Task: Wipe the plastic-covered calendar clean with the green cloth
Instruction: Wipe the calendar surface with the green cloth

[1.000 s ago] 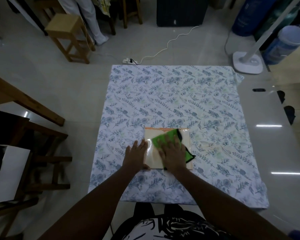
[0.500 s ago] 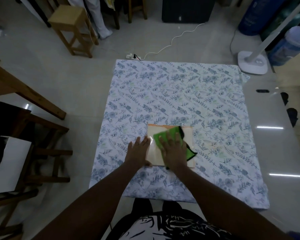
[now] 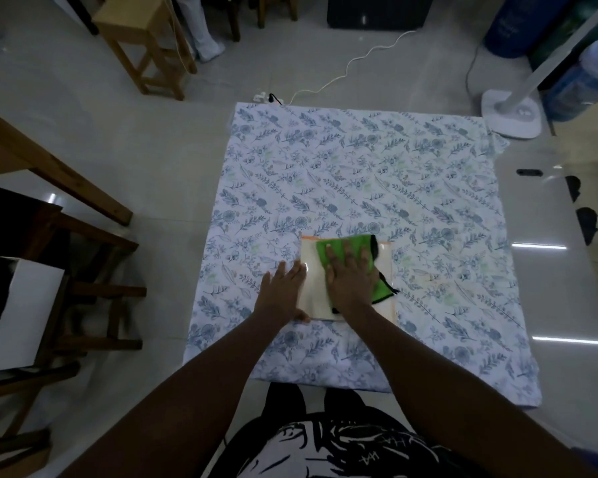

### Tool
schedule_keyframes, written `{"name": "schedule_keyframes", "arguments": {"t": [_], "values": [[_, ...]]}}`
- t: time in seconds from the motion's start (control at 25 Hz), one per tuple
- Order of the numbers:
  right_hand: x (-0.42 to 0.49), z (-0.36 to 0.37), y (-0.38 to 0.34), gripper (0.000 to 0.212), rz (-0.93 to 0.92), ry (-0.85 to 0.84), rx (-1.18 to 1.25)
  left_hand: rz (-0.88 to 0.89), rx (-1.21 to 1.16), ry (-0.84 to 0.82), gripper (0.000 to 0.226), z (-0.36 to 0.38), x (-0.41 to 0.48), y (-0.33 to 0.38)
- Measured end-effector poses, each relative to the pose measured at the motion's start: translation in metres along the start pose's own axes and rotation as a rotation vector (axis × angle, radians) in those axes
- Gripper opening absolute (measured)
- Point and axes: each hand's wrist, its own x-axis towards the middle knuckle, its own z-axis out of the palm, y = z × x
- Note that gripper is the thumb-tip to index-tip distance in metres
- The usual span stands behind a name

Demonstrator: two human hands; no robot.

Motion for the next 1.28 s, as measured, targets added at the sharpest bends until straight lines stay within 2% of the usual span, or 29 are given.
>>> {"name": "schedule_keyframes", "arguments": {"t": [0.12, 0.24, 0.36, 0.44, 0.52, 0.68, 0.92, 1.12, 1.2, 1.28], "values": [[0.003, 0.001, -0.016, 0.053, -0.109, -0.032, -0.069, 0.009, 0.017, 0.008, 0.124, -0.001, 0.001, -0.002], [-0.003, -0.008, 0.026, 0.052, -0.194, -0.022, -0.177, 0.008, 0.053, 0.010, 0.123, -0.001, -0.001, -0.003], [-0.018, -0.014, 0.066, 0.052, -0.040, 0.032, -0.154, 0.002, 0.060, 0.020, 0.122, -0.001, 0.001, -0.003], [-0.021, -0.008, 0.052, 0.053, 0.072, 0.052, -0.110, 0.003, 0.067, 0.016, 0.122, 0.000, 0.001, -0.002], [-0.016, 0.000, 0.017, 0.053, 0.079, 0.051, -0.061, 0.006, 0.066, 0.034, 0.122, 0.003, 0.003, -0.003], [0.002, 0.005, -0.022, 0.051, -0.071, 0.010, -0.056, 0.017, 0.018, 0.025, 0.125, 0.008, 0.005, -0.006], [-0.002, 0.004, -0.001, 0.047, -0.205, 0.054, -0.158, -0.013, -0.080, 0.086, 0.137, 0.010, 0.002, -0.019], [-0.044, 0.017, 0.031, 0.045, -0.600, -0.028, -0.240, -0.058, -0.046, 0.107, 0.138, 0.018, 0.001, -0.024], [-0.025, 0.008, 0.028, 0.044, -0.538, -0.009, -0.221, -0.056, -0.039, 0.089, 0.138, 0.021, -0.001, -0.023], [0.004, -0.002, 0.007, 0.046, -0.323, 0.044, -0.168, -0.063, -0.037, 0.090, 0.138, 0.022, 0.000, -0.025]]}}
